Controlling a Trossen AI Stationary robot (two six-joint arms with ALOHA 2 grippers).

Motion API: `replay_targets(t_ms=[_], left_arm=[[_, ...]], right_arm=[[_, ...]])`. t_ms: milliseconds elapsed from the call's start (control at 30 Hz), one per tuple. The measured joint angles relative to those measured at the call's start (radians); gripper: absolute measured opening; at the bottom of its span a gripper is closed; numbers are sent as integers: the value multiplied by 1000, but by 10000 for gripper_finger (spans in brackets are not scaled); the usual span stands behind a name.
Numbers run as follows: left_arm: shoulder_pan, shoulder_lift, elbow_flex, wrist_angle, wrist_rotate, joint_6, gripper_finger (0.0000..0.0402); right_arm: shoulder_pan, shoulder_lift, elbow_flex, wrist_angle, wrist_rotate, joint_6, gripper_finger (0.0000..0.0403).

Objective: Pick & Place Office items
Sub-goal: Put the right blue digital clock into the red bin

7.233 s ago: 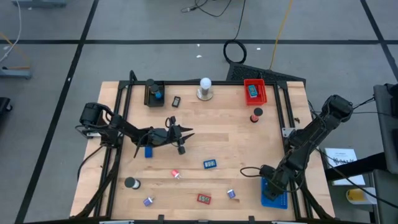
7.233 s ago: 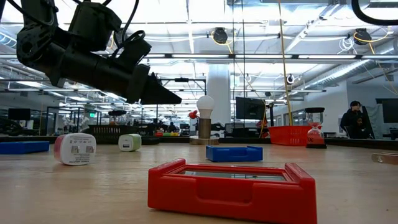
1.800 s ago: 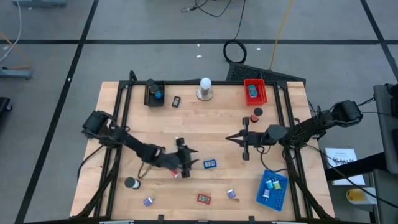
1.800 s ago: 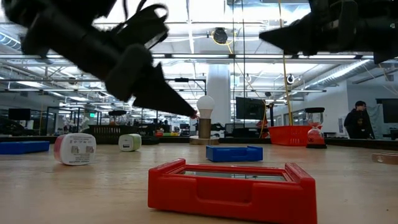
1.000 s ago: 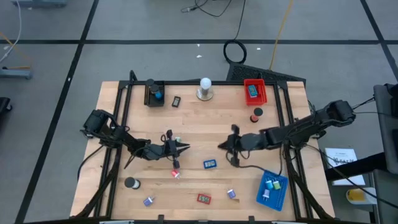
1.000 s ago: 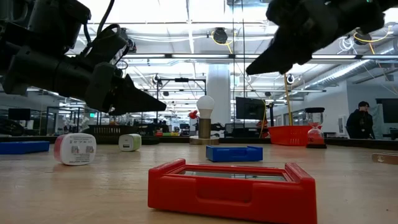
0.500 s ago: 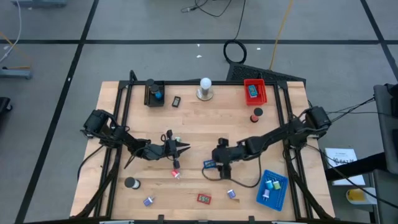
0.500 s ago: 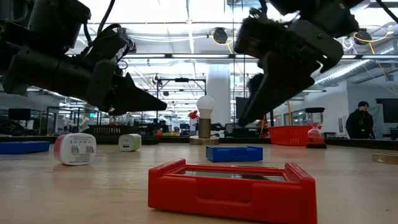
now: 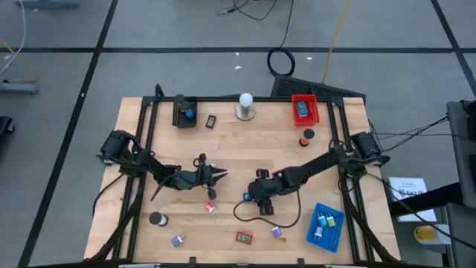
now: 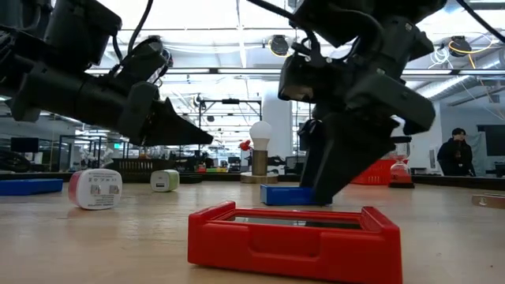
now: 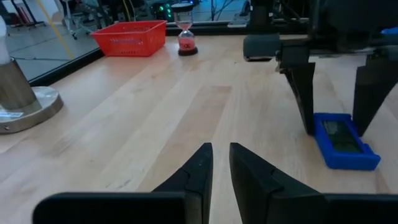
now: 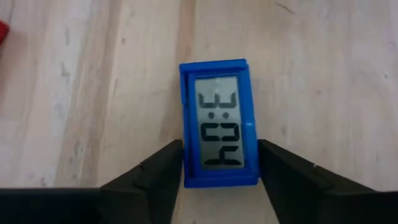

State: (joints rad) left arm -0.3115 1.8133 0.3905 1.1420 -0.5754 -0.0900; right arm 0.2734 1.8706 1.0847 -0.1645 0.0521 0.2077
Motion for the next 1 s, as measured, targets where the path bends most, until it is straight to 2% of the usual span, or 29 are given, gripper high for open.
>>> replay_targets(t_ms=[133, 233, 400, 467, 600, 767, 867, 1000], left_arm=[[0, 0, 0, -2, 1, 0, 63], [0, 0, 0, -9, 0, -8, 63], [0, 0, 0, -14, 0, -15, 63], [1, 0, 0, -15, 1, -15, 63], [1, 0, 0, -16, 0, -15, 63], [2, 0, 0, -16, 0, -13, 63], [5, 0, 0, -16, 1, -15, 63], [13, 0, 0, -16, 0, -17, 63]], right_arm=[[-12, -17, -1, -55, 58, 53, 153], [-19, -40, -3, -124, 137, 148, 147], [9, -135, -35, -306, 332, 455, 153], [34, -196, -85, -369, 370, 619, 163], [82, -318, -238, -393, 369, 941, 164], [100, -439, -427, -389, 382, 1197, 154], [77, -506, -500, -366, 397, 1275, 160], [66, -570, -546, -344, 424, 1235, 184]])
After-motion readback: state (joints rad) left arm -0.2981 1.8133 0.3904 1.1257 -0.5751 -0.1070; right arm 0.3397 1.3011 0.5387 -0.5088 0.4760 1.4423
